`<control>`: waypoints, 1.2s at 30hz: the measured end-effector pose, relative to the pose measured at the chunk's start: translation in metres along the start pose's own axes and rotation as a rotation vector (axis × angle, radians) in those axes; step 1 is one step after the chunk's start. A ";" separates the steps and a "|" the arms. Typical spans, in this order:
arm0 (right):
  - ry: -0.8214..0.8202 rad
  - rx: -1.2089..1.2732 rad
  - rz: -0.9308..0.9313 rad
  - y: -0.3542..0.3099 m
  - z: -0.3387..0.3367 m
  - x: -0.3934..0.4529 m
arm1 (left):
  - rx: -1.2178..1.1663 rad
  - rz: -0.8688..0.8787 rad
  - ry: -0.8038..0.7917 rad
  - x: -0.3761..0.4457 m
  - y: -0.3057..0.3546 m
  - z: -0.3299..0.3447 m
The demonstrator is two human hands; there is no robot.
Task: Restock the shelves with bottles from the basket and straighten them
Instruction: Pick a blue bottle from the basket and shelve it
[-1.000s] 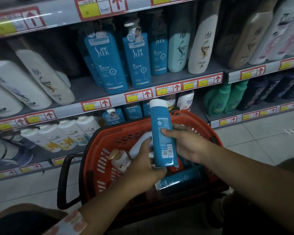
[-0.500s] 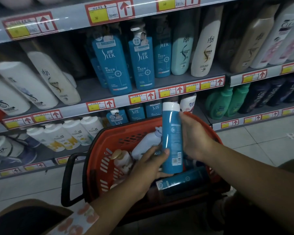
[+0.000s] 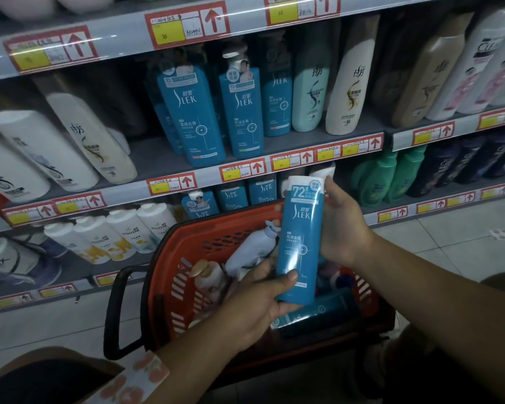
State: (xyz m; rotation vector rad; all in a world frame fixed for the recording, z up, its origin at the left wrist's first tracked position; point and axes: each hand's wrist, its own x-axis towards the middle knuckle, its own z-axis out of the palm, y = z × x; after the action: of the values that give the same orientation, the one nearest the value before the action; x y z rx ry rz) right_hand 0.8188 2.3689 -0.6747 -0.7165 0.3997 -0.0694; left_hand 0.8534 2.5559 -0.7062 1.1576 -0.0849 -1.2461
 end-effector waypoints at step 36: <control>0.190 -0.431 -0.380 -0.041 0.114 -0.031 | 0.075 0.411 0.095 -0.045 0.058 0.021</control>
State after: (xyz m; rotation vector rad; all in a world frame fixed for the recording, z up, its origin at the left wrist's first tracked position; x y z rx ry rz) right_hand 0.8362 2.4153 -0.5593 -1.2123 0.4614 -0.4215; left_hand 0.8626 2.5701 -0.6316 1.1904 -0.2858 -0.8297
